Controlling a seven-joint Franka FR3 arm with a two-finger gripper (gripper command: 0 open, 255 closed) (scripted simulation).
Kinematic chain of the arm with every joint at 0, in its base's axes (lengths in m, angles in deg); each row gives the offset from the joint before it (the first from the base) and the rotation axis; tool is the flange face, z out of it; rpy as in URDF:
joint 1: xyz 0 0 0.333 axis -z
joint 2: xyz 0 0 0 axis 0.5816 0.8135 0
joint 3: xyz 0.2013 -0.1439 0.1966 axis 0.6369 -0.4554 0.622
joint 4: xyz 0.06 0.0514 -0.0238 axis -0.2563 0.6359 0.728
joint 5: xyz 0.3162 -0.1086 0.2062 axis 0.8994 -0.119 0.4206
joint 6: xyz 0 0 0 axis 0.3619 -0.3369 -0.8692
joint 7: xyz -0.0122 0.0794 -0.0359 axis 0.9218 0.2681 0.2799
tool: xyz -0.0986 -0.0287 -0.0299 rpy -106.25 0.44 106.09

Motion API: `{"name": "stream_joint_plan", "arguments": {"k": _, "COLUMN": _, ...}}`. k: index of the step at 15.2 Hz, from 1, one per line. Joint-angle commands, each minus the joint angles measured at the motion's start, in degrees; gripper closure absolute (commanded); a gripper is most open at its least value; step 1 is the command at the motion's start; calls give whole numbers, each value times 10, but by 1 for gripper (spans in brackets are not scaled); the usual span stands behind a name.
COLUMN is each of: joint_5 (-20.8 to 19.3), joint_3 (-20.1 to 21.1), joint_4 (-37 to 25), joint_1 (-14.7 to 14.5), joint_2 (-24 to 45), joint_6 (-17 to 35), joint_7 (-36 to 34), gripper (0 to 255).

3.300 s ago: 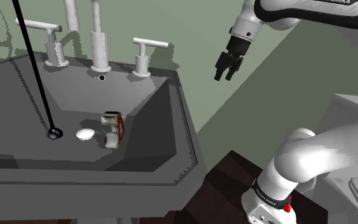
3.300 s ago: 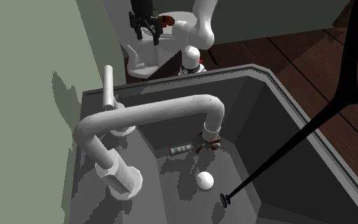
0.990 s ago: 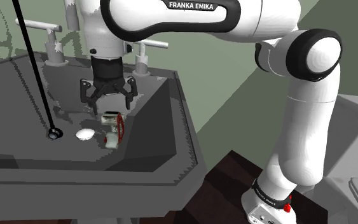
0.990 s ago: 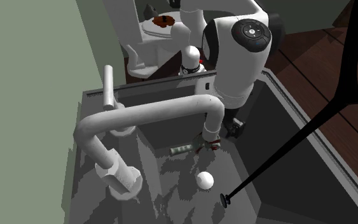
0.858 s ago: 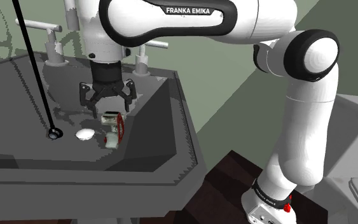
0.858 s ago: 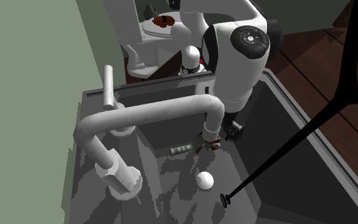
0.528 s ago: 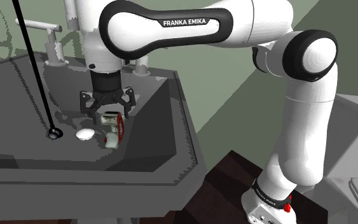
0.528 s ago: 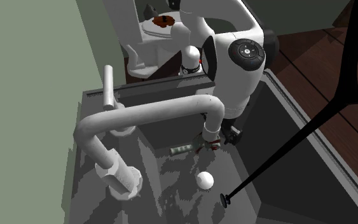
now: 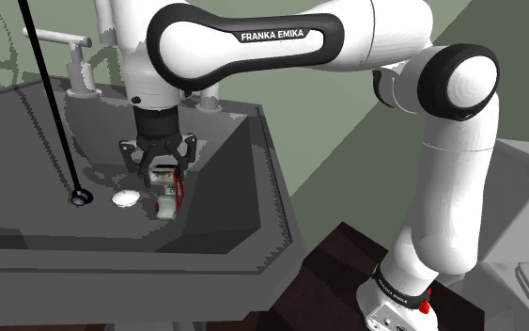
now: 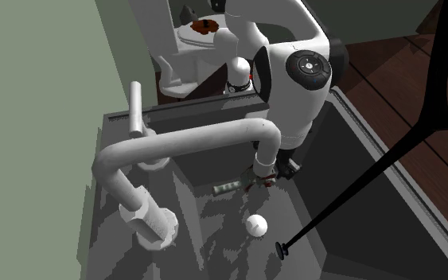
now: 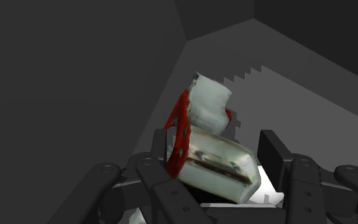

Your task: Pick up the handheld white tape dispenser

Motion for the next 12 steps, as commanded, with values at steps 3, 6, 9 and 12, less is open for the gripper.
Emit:
{"name": "stream_joint_plan", "arguments": {"k": 3, "joint_5": -1, "joint_3": -1, "joint_4": 0, "joint_1": 0, "joint_2": 2, "joint_6": 1, "joint_7": -1, "gripper": 255}}
{"name": "stream_joint_plan", "arguments": {"k": 6, "joint_5": -1, "joint_3": 0, "joint_4": -23, "joint_1": -2, "joint_2": 2, "joint_6": -22, "joint_7": 0, "gripper": 255}}
{"name": "stream_joint_plan", "arguments": {"k": 9, "joint_5": -1, "joint_3": 1, "joint_4": -48, "joint_1": -5, "joint_2": 3, "joint_6": -46, "joint_7": 0, "gripper": 255}}
{"name": "stream_joint_plan", "arguments": {"k": 12, "joint_5": -2, "joint_3": 2, "joint_4": -75, "joint_1": -8, "joint_2": 6, "joint_6": -70, "joint_7": 0, "gripper": 255}}
